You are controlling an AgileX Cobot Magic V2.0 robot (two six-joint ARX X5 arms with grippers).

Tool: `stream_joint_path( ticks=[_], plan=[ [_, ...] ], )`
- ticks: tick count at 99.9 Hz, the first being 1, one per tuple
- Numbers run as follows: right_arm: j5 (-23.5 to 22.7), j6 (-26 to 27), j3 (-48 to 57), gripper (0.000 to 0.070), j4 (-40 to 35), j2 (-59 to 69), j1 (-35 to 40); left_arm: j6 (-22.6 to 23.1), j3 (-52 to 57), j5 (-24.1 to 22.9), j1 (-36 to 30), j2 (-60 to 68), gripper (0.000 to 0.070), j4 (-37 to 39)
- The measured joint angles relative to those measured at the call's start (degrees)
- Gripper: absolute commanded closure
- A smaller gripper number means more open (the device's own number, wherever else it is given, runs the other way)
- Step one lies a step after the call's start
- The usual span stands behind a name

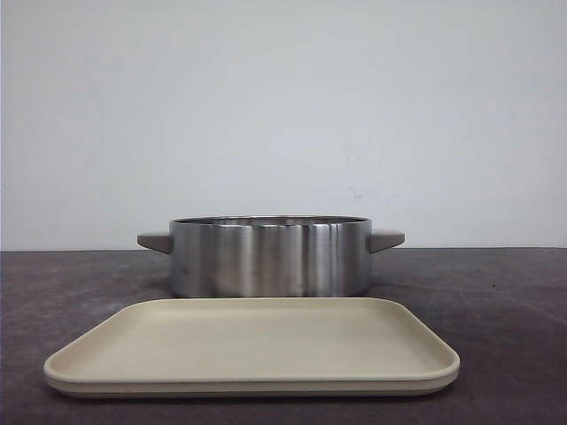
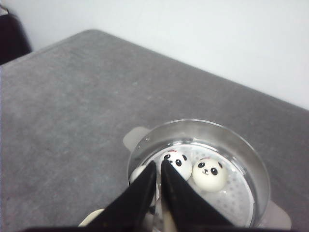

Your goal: Steam buns

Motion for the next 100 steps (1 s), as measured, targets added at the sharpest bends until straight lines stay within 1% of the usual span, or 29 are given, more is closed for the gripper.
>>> stream_joint_path(
  ticks=[15,22,29,43,51,61,80,87,93,100],
  plan=[
    [-0.13,0.0,-0.02,0.0691,0.17,-5.7,-0.94,0.0,0.0,0.0,0.0,0.0,0.07,0.02],
    [-0.15,-0.02,0.0,0.0691,-1.07,-9.75,-2.05,0.0,0.0,0.0,0.0,0.0,0.07,0.02],
    [-0.15,-0.31,0.02,0.0691,-4.26,-13.49,-4.39,0.0,0.0,0.0,0.0,0.0,0.07,0.02],
    [-0.04,-2.75,-0.07,0.0691,-14.36,-18.53,-11.89,0.0,0.0,0.0,0.0,0.0,0.07,0.04],
    [0.0,-4.44,-2.38,0.0691,-15.23,-21.57,-16.9,0.0,0.0,0.0,0.0,0.0,0.07,0.04],
    [-0.04,-6.47,-8.92,0.0691,-10.21,-27.06,-22.93,0.0,0.0,0.0,0.0,-0.02,0.07,0.04],
    [-0.13,-8.37,-28.15,0.0691,7.76,-39.45,-34.36,0.0,0.0,0.0,0.0,-0.02,0.07,0.04],
    [-0.13,-8.35,-36.11,0.0691,13.03,-43.67,-38.03,0.0,0.0,0.0,0.0,-0.02,0.07,0.04],
    [-0.11,-7.89,-42.36,0.0691,15.58,-46.93,-40.57,0.0,0.0,0.0,0.0,-0.02,0.07,0.04],
    [-0.13,-6.93,-48.24,0.0691,15.87,-50.4,-42.86,0.0,0.0,0.0,0.0,-0.02,0.07,0.04]
  ],
)
